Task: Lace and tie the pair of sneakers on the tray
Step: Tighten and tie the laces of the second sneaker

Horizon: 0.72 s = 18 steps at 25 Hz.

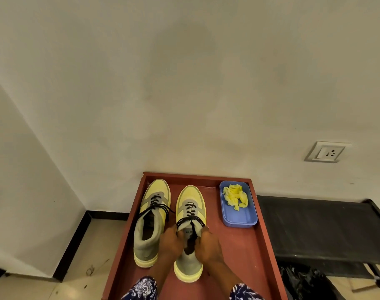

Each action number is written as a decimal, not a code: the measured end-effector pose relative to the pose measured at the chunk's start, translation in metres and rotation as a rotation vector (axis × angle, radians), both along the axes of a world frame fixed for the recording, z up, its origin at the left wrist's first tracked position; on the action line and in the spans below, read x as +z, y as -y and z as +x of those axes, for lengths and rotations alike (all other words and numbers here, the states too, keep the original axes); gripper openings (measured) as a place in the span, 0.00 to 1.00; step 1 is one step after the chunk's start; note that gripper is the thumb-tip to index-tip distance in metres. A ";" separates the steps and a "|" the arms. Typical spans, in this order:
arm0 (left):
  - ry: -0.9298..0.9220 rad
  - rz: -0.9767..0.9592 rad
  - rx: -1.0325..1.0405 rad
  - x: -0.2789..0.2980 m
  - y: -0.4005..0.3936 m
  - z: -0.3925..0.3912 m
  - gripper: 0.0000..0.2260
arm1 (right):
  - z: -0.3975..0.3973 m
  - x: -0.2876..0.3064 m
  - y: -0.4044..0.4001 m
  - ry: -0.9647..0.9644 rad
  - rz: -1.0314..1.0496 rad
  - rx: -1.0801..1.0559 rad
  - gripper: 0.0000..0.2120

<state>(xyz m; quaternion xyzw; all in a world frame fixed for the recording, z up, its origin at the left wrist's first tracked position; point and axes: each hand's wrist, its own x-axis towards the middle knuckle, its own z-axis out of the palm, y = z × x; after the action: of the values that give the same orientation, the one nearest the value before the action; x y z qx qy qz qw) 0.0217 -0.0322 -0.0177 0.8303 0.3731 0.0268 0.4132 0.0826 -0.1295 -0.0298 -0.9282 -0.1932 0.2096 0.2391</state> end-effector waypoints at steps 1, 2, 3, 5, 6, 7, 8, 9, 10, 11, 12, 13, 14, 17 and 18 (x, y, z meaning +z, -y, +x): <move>-0.003 0.002 0.009 0.002 -0.004 0.004 0.11 | 0.004 0.001 -0.005 0.007 -0.004 0.009 0.17; -0.011 0.008 0.022 0.002 -0.008 0.007 0.12 | 0.008 0.000 -0.010 0.016 -0.009 0.023 0.17; -0.018 0.004 0.039 0.002 -0.011 0.009 0.12 | 0.011 0.001 -0.014 0.025 -0.017 0.031 0.17; -0.025 -0.010 0.065 0.000 -0.017 0.013 0.12 | 0.015 -0.001 -0.021 0.042 -0.023 0.040 0.18; -0.032 -0.013 0.074 -0.002 -0.019 0.014 0.12 | 0.017 -0.004 -0.023 0.045 -0.020 0.046 0.18; -0.038 -0.014 0.082 -0.004 -0.021 0.015 0.12 | 0.018 -0.005 -0.025 0.045 -0.019 0.052 0.18; -0.045 -0.009 0.083 -0.005 -0.023 0.017 0.12 | 0.019 -0.008 -0.027 0.048 -0.012 0.056 0.18; -0.050 -0.002 0.082 -0.006 -0.025 0.018 0.13 | 0.020 -0.010 -0.029 0.046 -0.007 0.055 0.18; -0.053 0.007 0.081 -0.006 -0.027 0.020 0.13 | 0.020 -0.012 -0.030 0.043 0.004 0.052 0.18; -0.053 0.012 0.079 -0.006 -0.028 0.022 0.13 | 0.021 -0.014 -0.031 0.040 0.011 0.048 0.18; -0.052 0.018 0.076 -0.007 -0.029 0.022 0.14 | 0.022 -0.015 -0.032 0.042 0.012 0.049 0.18; -0.054 0.024 0.073 -0.008 -0.029 0.023 0.14 | 0.023 -0.016 -0.033 0.045 0.010 0.053 0.18; -0.055 0.032 0.069 -0.009 -0.029 0.023 0.13 | 0.024 -0.017 -0.034 0.048 0.013 0.057 0.18; -0.068 0.020 0.087 -0.010 -0.028 0.025 0.12 | 0.023 -0.018 -0.034 0.026 0.053 0.051 0.18; -0.086 0.028 0.080 -0.010 -0.027 0.025 0.12 | 0.022 -0.018 -0.033 0.013 0.073 0.045 0.17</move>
<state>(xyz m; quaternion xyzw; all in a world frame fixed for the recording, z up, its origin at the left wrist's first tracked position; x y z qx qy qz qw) 0.0463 -0.0052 -0.0277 0.8209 0.4229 0.0128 0.3835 0.1046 -0.0964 -0.0477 -0.9156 -0.2232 0.2016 0.2668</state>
